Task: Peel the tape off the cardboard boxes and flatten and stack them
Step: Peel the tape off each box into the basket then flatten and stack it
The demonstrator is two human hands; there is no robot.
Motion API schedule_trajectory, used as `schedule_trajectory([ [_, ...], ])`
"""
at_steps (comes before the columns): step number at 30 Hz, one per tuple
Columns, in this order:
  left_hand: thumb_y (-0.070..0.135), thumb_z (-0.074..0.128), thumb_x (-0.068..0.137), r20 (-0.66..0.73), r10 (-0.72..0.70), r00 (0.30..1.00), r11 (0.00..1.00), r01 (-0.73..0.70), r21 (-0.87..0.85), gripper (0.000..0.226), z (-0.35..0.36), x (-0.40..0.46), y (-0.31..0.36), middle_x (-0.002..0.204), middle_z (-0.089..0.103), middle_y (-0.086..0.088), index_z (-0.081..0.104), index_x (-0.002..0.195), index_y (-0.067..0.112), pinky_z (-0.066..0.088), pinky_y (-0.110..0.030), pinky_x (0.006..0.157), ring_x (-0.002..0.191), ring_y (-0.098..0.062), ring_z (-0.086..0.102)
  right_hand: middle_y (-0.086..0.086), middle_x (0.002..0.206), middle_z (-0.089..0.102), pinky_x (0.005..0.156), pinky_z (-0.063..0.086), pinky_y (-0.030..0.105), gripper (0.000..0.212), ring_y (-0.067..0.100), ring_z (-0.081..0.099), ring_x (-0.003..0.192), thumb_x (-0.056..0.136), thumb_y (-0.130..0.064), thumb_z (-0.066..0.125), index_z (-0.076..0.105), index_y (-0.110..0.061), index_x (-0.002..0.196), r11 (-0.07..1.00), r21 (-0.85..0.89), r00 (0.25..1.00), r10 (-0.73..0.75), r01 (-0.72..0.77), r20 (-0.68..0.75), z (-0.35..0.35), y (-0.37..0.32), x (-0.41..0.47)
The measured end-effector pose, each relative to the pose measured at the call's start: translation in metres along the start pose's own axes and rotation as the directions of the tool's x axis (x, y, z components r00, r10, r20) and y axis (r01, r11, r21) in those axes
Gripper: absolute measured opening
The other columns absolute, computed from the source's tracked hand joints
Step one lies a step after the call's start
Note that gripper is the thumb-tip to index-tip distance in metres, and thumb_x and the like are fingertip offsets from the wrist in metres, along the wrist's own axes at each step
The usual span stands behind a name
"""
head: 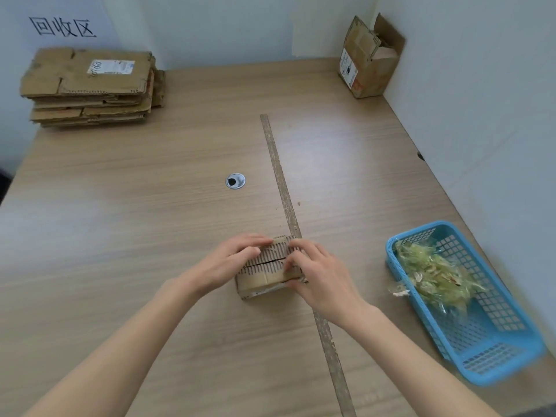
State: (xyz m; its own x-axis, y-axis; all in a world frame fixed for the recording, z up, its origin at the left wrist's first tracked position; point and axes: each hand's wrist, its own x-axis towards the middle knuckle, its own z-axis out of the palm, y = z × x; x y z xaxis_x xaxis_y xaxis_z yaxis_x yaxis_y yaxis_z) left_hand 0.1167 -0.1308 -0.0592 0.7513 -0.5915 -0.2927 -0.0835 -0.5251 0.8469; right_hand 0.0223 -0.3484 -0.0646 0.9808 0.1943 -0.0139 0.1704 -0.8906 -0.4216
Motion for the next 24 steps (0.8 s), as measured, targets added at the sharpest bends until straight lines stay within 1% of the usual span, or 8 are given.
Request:
schedule_trajectory([
  [2, 0.011, 0.06, 0.1, 0.035, -0.007, 0.999, 0.999, 0.005, 0.053, 0.043, -0.003, -0.001, -0.005, 0.148, 0.05, 0.013, 0.062, 0.135, 0.036, 0.029, -0.023, 0.119, 0.137, 0.004, 0.041, -0.015, 0.139, 0.043, 0.08, 0.041, 0.023, 0.03, 0.009, 0.045, 0.124, 0.086, -0.039, 0.075, 0.058, -0.029, 0.109, 0.999, 0.031, 1.0, 0.017, -0.016, -0.015, 0.003, 0.002, -0.002],
  [4, 0.014, 0.071, 0.093, 0.04, 0.029, 0.999, 0.992, -0.033, 0.126, 0.053, -0.002, -0.002, -0.012, 0.148, 0.05, 0.013, 0.059, 0.138, 0.04, 0.029, -0.023, 0.119, 0.138, 0.001, 0.041, -0.016, 0.132, 0.044, 0.076, 0.038, 0.019, 0.041, 0.005, 0.043, 0.119, 0.085, -0.046, 0.074, 0.055, -0.031, 0.119, 1.0, 0.016, 1.0, 0.023, -0.023, -0.002, 0.003, 0.002, 0.0],
  [8, 0.019, 0.079, 0.089, -0.03, 0.127, 0.991, 0.983, -0.122, 0.135, 0.053, -0.003, -0.002, -0.018, 0.135, 0.063, 0.014, 0.063, 0.136, 0.035, 0.039, -0.024, 0.111, 0.128, -0.001, 0.054, -0.014, 0.121, 0.041, 0.074, 0.046, 0.027, 0.045, 0.011, 0.045, 0.114, 0.086, -0.037, 0.075, 0.052, -0.03, 0.124, 0.999, 0.014, 0.997, 0.048, -0.049, 0.058, 0.002, -0.002, 0.006],
  [14, 0.032, 0.062, 0.101, -0.033, 0.156, 0.987, 0.911, -0.131, 0.391, 0.032, -0.004, -0.002, -0.019, 0.119, 0.07, 0.002, 0.068, 0.13, 0.018, 0.048, -0.036, 0.094, 0.11, -0.018, 0.062, -0.015, 0.105, 0.035, 0.066, 0.047, 0.033, 0.05, 0.009, 0.045, 0.091, 0.074, -0.028, 0.086, 0.042, -0.033, 0.097, 0.992, 0.078, 0.994, 0.094, -0.098, 0.056, 0.004, -0.006, 0.001],
  [17, 0.034, 0.058, 0.103, -0.059, 0.104, 0.993, 0.921, -0.074, 0.382, 0.027, -0.005, -0.001, -0.02, 0.109, 0.07, 0.0, 0.073, 0.118, 0.017, 0.048, -0.04, 0.092, 0.105, -0.022, 0.063, -0.014, 0.104, 0.042, 0.058, 0.045, 0.031, 0.046, 0.01, 0.046, 0.087, 0.073, -0.007, 0.08, 0.042, -0.028, 0.088, 1.0, 0.023, 0.998, -0.017, 0.018, -0.063, 0.01, -0.011, -0.012],
  [20, 0.049, 0.052, 0.102, -0.019, 0.016, 1.0, 0.921, -0.007, 0.39, 0.038, -0.004, -0.006, -0.022, 0.115, 0.064, 0.002, 0.071, 0.124, 0.025, 0.047, -0.043, 0.098, 0.108, -0.019, 0.06, -0.012, 0.106, 0.05, 0.057, 0.038, 0.024, 0.046, 0.015, 0.055, 0.09, 0.061, 0.009, 0.069, 0.046, -0.023, 0.083, 0.991, -0.041, 0.983, -0.133, 0.129, -0.125, 0.017, -0.009, -0.029],
  [22, 0.051, 0.048, 0.102, -0.094, 0.033, 0.995, 0.907, 0.01, 0.42, 0.042, 0.003, -0.013, -0.024, 0.118, 0.058, 0.004, 0.062, 0.136, 0.031, 0.047, -0.043, 0.097, 0.107, -0.021, 0.06, -0.013, 0.115, 0.052, 0.064, 0.044, 0.018, 0.032, 0.012, 0.059, 0.097, 0.071, -0.008, 0.08, 0.053, -0.021, 0.084, 0.989, 0.04, 0.979, -0.134, 0.142, -0.152, 0.023, -0.005, -0.04],
  [24, 0.046, 0.049, 0.103, -0.228, 0.116, 0.967, 0.904, -0.008, 0.428, 0.039, 0.014, -0.019, -0.023, 0.114, 0.057, 0.001, 0.057, 0.139, 0.031, 0.05, -0.043, 0.088, 0.098, -0.026, 0.063, -0.014, 0.118, 0.054, 0.076, 0.047, 0.011, 0.032, 0.002, 0.059, 0.098, 0.086, -0.049, 0.076, 0.063, -0.02, 0.082, 0.969, 0.231, 0.977, -0.043, 0.092, -0.208, 0.025, -0.005, -0.047],
])
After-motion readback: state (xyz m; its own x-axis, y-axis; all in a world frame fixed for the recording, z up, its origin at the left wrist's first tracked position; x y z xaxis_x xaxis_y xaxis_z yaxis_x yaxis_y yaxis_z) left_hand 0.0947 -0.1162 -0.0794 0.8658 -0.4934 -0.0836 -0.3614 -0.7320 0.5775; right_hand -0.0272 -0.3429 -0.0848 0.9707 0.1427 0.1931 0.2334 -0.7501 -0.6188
